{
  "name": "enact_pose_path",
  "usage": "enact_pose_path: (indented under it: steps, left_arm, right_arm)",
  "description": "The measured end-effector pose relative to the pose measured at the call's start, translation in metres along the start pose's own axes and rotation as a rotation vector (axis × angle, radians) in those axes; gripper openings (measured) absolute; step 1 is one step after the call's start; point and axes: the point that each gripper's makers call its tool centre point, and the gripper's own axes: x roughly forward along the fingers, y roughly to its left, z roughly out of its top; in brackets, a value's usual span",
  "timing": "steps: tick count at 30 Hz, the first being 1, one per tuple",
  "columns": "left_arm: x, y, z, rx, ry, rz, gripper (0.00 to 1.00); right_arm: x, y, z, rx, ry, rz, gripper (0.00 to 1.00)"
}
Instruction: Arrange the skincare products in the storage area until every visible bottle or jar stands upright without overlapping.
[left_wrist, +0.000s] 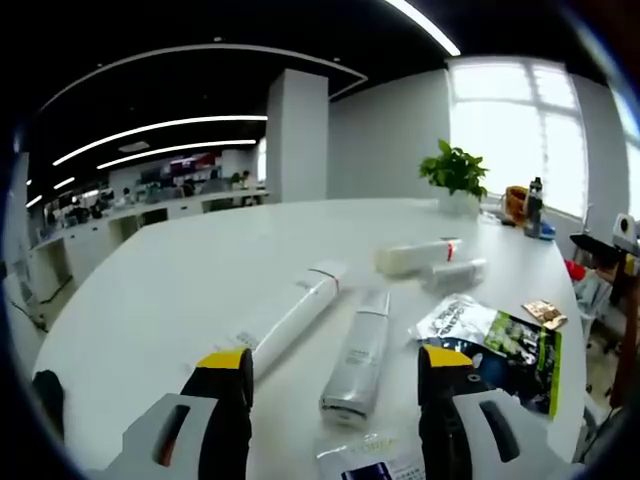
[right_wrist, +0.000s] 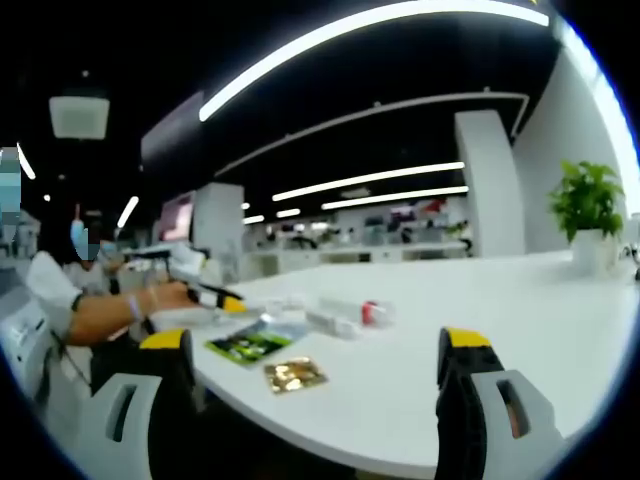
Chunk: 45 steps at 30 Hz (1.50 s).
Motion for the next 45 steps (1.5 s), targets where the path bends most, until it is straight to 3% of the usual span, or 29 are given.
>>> enact_pose_path:
  steps: [5,23,33,45]
  left_arm:
    - [0.008,0.002,-0.003,0.024,0.007,0.004,0.59]
    - [0.025,-0.023,-0.004,0.065,0.063,-0.076,0.53]
    - [0.031,-0.022,-0.005,0.127,0.095,-0.048,0.49]
    - [0.028,-0.029,-0.008,0.090,0.131,-0.079,0.41]
  right_arm:
    - [-0.002,0.005,0.005,-0.012,-0.011,0.015,1.00]
    - [0.003,0.006,0.005,0.002,-0.019,0.022,1.00]
    - [0.006,0.016,0.009,-0.002,-0.027,0.045,1.00]
    - [0.009,0.022,0.010,0.008,-0.042,0.057,1.00]
